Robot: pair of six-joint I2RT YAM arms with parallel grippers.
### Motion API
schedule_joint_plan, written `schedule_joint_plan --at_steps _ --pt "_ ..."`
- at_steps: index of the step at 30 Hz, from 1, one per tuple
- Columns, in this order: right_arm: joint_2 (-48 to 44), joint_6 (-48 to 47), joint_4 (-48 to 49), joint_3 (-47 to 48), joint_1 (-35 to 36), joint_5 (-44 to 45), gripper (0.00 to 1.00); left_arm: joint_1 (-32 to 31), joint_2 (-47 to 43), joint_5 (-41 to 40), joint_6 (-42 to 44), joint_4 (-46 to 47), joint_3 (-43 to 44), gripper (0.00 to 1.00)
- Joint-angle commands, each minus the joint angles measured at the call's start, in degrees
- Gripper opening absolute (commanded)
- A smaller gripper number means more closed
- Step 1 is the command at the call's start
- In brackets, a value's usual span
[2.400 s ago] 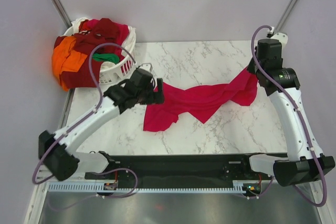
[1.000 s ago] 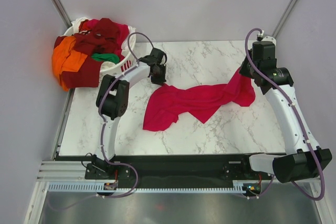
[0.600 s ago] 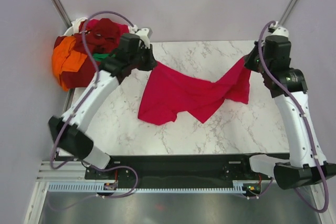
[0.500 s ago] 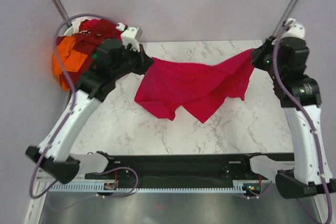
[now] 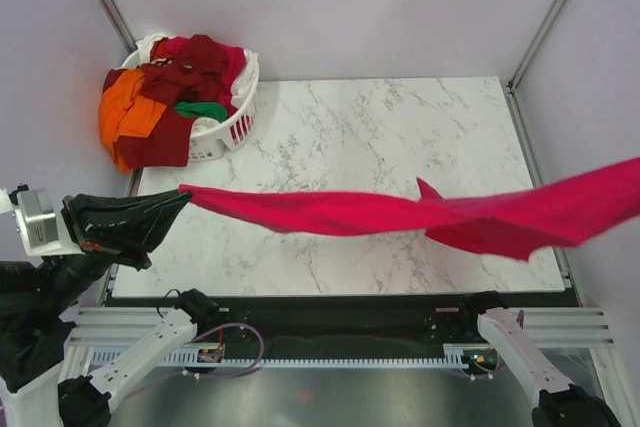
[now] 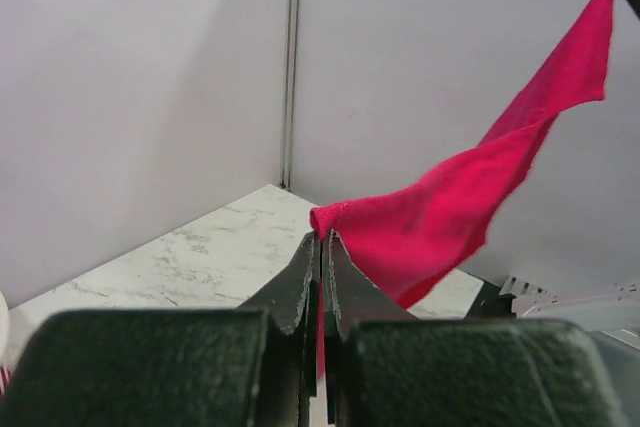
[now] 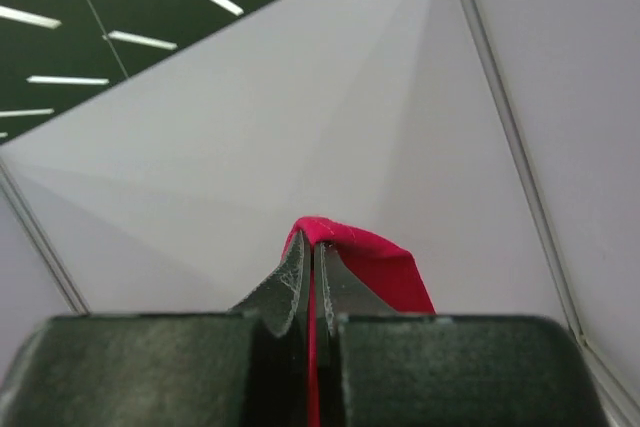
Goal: Fold and stack the t-shirts
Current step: Flatten the tshirt out
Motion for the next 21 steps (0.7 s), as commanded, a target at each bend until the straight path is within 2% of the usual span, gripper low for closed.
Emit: schedule_joint_plan --at_steps 1,3,7,11,13,15,16,18,19,20,21 --pt "1.8 -3.7 1.7 2.5 1.6 3.2 0.00 0.2 1.9 1.2 -1.3 -2.3 -0.2 0.02" --pt "4.3 -5.5 2.1 3.5 2.3 3.3 0.00 0.2 2.5 -1.2 -0.9 -2.9 -0.9 0.02" --pt "12.0 -8.5 1.2 3.3 4.3 6.6 0.00 0.2 7.4 -11.5 0.4 -4.2 -1.6 0.02" --pt "27.3 -10.4 -0.1 2.0 4.4 10.4 0.00 0.2 17.3 -19.7 1.2 -5.3 -2.0 0.02" --pt "33.9 -10.4 -0.1 1.4 4.4 12.5 0.00 0.7 25.0 -19.7 1.2 -5.3 -2.8 0.02" --pt "44.7 -9.3 0.4 1.1 3.9 13.4 0.00 3.4 31.7 -19.7 1.2 -5.3 -2.9 0.02" --pt "53.2 -8.6 0.2 2.7 2.9 14.0 0.00 8.2 39.1 -18.7 2.5 -3.0 -2.5 0.02" --pt "62.3 -5.1 -1.1 5.7 1.4 14.2 0.00 12.8 47.3 -17.9 1.6 -3.1 0.3 0.02" --pt "71.5 -4.2 -1.5 9.7 -0.3 13.6 0.00 17.0 57.6 -16.0 1.4 -3.5 2.3 0.02" --pt "76.5 -3.3 -3.5 13.1 -1.1 11.4 0.01 18.5 62.4 -15.8 0.4 -4.7 4.7 0.02" --pt "81.9 -1.9 -6.1 18.2 -1.9 8.8 0.55 19.8 67.9 -15.6 -0.3 -6.7 12.4 0.02"
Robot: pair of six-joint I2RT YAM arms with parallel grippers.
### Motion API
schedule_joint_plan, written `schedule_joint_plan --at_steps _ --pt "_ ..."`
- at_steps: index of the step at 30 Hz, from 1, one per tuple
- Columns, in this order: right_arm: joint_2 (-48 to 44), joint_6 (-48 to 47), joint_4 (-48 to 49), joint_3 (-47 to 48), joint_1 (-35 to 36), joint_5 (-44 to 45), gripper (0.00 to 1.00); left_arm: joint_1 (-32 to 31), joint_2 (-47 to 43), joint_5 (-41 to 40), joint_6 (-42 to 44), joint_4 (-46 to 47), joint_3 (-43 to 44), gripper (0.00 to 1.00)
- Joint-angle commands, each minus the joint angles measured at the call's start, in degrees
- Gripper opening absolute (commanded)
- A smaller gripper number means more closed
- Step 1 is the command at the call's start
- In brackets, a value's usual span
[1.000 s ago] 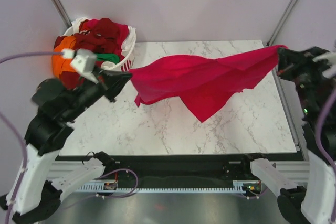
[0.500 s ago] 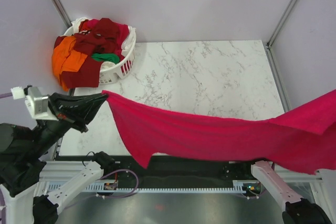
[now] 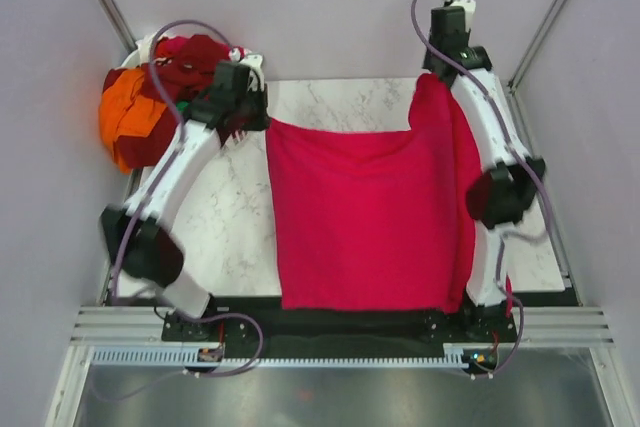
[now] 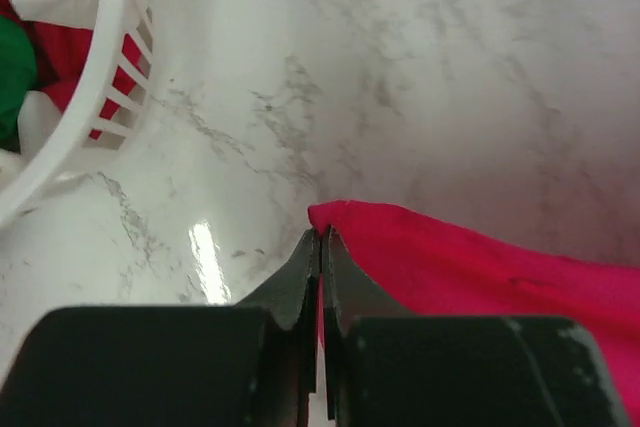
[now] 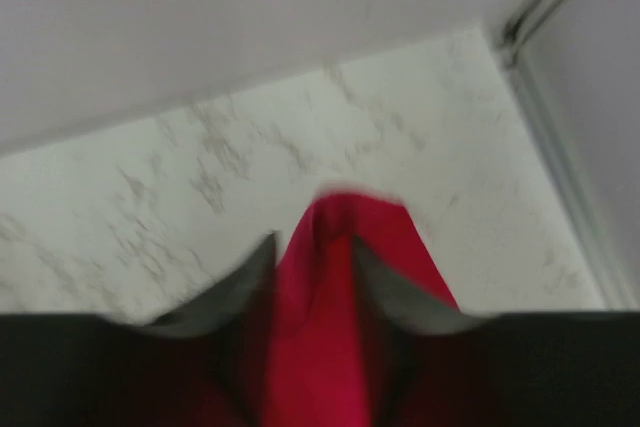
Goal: Fold and stack the t-shirts
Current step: Flatten the tshirt out
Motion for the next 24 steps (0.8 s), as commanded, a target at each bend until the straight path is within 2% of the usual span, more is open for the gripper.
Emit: schedule_joint_plan --at_steps 1,2,3,4,5,8,10,14,17,18,22,24 --pt "21.8 4.4 -13.2 21.9 -4.6 -3.3 0.75 6.9 16.7 2.5 -0.7 -6.8 13.7 0.10" --pt "26.0 5.2 -20.4 28.4 -4.9 -3.9 0.85 6.9 23.0 3.0 -1.0 -11.4 17.9 0.39" --pt "28.5 5.8 -22.3 32.6 -5.1 -2.9 0.98 6.7 23.7 3.7 -1.3 -11.9 21.4 0.53" --pt "28.9 6.1 -22.2 33.2 -5.1 -2.1 0.98 6.0 23.3 5.1 -2.0 -11.4 21.4 0.69" --pt "25.0 6.0 -17.6 25.8 -5.1 -1.7 0.98 5.6 20.9 5.3 -2.3 -9.0 20.6 0.99" --pt "11.8 5.4 -4.3 4.4 -5.1 -0.6 0.98 4.9 18.0 5.2 -2.9 -7.9 18.9 1.00" --pt "7.0 5.4 -2.3 -0.2 -5.1 -1.5 0.98 4.8 15.3 5.6 -3.8 -8.0 17.8 1.00" --pt "2.9 5.1 -2.7 -2.8 -5.1 -7.3 0.98 3.2 9.7 5.2 -5.2 -7.5 12.9 1.00" --pt "-1.7 5.7 -2.4 -9.6 -5.1 -9.9 0.98 1.2 5.0 4.1 -6.1 -5.5 5.5 1.00" --pt "-3.0 5.9 -2.1 -12.1 -5.0 -10.3 0.98 0.9 3.9 4.4 -6.4 -4.6 0.7 1.00" --pt "-9.1 5.7 1.8 -27.1 -5.4 -11.5 0.98 0.9 -0.8 5.6 -8.5 0.7 -11.6 1.00" --pt "-9.4 6.1 3.4 -29.9 -6.3 -14.1 0.98 0.9 -1.9 7.3 -10.0 4.0 -17.7 1.00"
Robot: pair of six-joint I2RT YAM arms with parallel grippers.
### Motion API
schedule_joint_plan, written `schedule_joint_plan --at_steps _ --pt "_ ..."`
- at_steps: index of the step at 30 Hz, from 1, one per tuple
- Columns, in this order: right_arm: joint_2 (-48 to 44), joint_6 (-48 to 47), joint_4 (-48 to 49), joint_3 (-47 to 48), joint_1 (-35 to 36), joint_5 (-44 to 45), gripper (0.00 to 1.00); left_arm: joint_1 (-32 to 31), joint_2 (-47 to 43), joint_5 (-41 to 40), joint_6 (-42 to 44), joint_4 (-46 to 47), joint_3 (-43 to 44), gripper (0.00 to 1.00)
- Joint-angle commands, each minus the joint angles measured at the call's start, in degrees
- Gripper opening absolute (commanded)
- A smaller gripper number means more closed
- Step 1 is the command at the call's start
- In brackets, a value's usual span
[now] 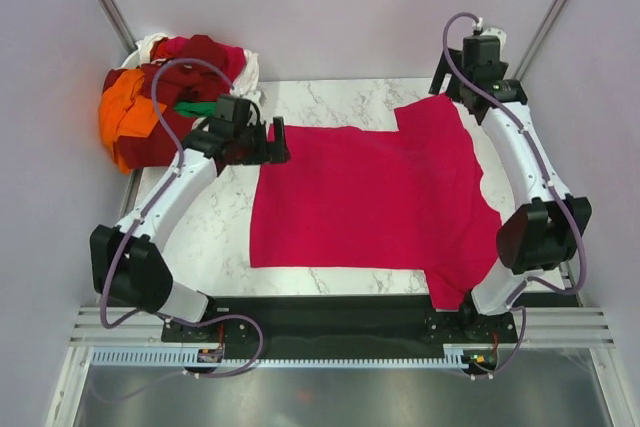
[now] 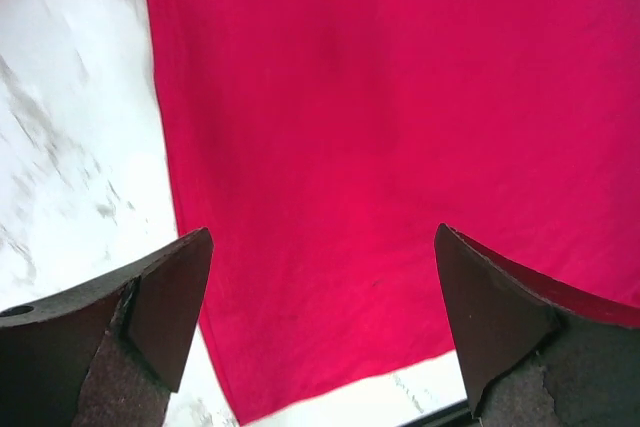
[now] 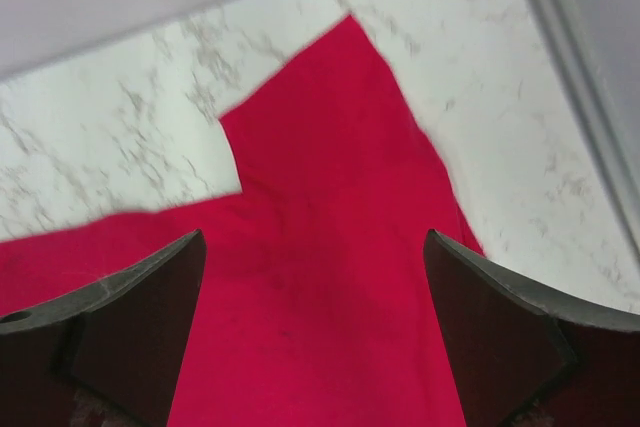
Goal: Fold and stack the t-shirts
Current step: Flatten the tshirt out
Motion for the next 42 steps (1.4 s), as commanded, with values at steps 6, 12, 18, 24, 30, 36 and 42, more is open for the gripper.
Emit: schedule_joint_plan --at_steps 6,12,18,24,30,36,42 --pt "11.2 3.5 5.9 -6.5 -8.1 -20.4 0.95 -0.2 -2.1 6.1 -6.4 11.3 -17.9 0.98" --pt "27.5 5.1 5.7 5.2 -9.9 -26.3 0.88 -0.5 -4.1 6.9 -9.8 15.1 -23.0 0.96" --pt "36.5 5.8 5.6 10.8 -11.0 -24.9 0.87 -0.5 -5.8 4.7 -10.1 15.5 -24.1 0.96" --pt "44.5 7.8 5.6 19.6 -13.0 -24.2 0.87 -0.4 -6.3 3.7 -10.1 15.4 -23.8 0.96" --pt "49.7 9.8 5.2 27.1 -13.8 -22.3 0.87 -0.4 -5.4 2.2 -9.5 15.1 -23.5 0.96" --pt "51.8 10.4 5.2 34.8 -13.8 -18.5 0.89 -0.4 -6.0 0.8 -9.5 13.3 -22.6 0.96" --pt "51.9 12.1 11.2 38.4 -14.5 -16.4 0.94 -0.5 -11.6 1.0 -10.5 11.3 -25.2 0.96"
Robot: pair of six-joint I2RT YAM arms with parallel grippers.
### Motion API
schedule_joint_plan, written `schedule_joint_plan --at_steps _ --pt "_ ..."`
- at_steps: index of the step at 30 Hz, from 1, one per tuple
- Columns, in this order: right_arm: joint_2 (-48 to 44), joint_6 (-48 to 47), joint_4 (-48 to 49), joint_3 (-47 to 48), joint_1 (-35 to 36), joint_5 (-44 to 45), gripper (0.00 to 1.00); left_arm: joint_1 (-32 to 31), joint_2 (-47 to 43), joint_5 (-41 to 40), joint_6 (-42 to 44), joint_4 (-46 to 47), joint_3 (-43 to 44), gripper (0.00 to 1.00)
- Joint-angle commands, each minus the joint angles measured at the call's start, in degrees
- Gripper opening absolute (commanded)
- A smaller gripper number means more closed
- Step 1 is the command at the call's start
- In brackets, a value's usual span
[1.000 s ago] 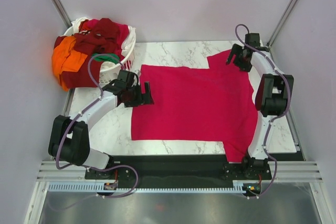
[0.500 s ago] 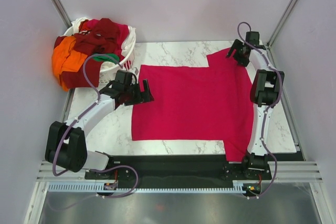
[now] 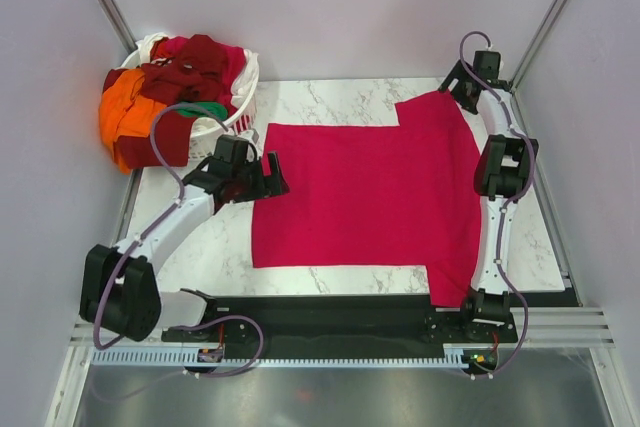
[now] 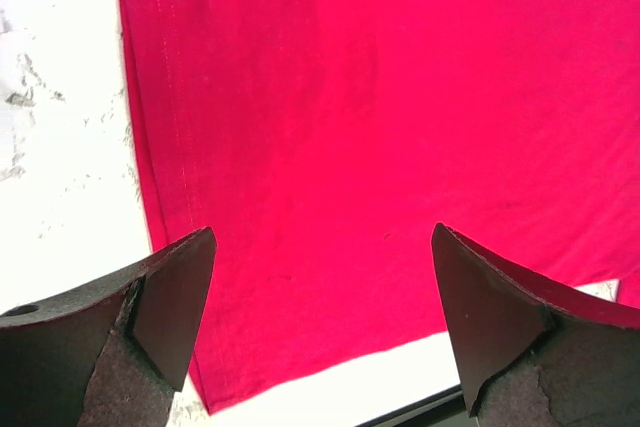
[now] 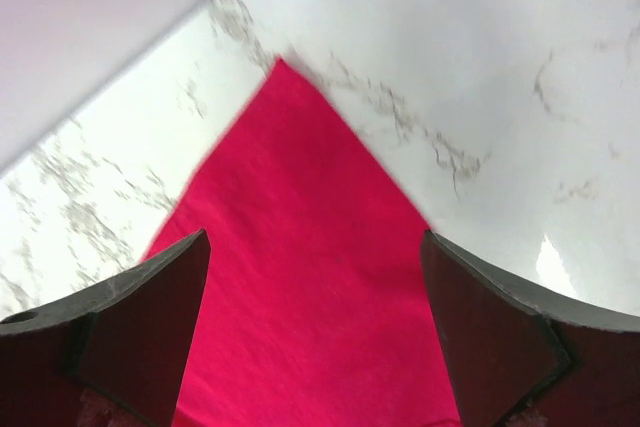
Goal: Fold and stack the t-shirts
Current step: Flatten the tshirt out
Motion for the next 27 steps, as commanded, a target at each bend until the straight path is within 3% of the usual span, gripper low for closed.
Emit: schedule_joint_plan --at_steps 1,5,7,9,14,15,18,19,21,23,27 --pt "-0.3 2.5 6.9 3.9 -0.8 1.3 0.95 -0.3 -7.2 -1.0 -2.2 -1.6 -1.0 0.96" --pt "-6.7 4.0 8.2 0.9 -0.4 -6.9 0.92 -0.3 -13.6 -1.1 -3.1 -3.6 -3.5 0.97" --pt "-17.6 2.2 10.4 -8.4 1.0 -5.1 0.93 -0.3 -15.8 -1.3 -4.3 -4.4 -4.5 0.96" --pt "-30.3 1.3 9.6 -18.4 2.1 1.5 0.98 -0.4 -18.6 -0.8 -5.7 -5.1 -6.3 0.96" --pt "-57.1 6.7 -1.6 -41.5 2.2 19.0 0.98 -1.7 -23.6 -0.3 -8.3 -5.3 -12.5 0.95" --pt "-65.6 8.3 -2.7 -51.4 1.3 20.5 0.98 -2.2 -24.7 -0.2 -8.7 -5.2 -13.3 0.95" --pt "-80.8 15.3 -0.7 -72.8 -5.2 11.0 0.98 -5.1 -25.7 -0.4 -9.1 -4.9 -14.8 0.95" --pt "-83.7 15.9 -1.1 -76.6 -7.0 4.5 0.98 -6.0 -25.8 -0.4 -8.9 -5.0 -14.5 0.95" --pt "-89.8 17.1 -7.0 -83.8 -8.6 2.3 0.98 -7.6 -25.9 0.3 -8.3 -4.9 -14.1 0.95" --pt "-96.2 19.0 -10.7 -88.3 -8.4 -4.2 0.98 -8.3 -26.3 0.7 -8.1 -4.9 -13.9 0.95" --pt "-113.3 28.4 -20.2 -97.9 -1.5 -3.4 0.98 -9.1 -27.5 1.6 -8.3 -4.3 -14.3 0.95"
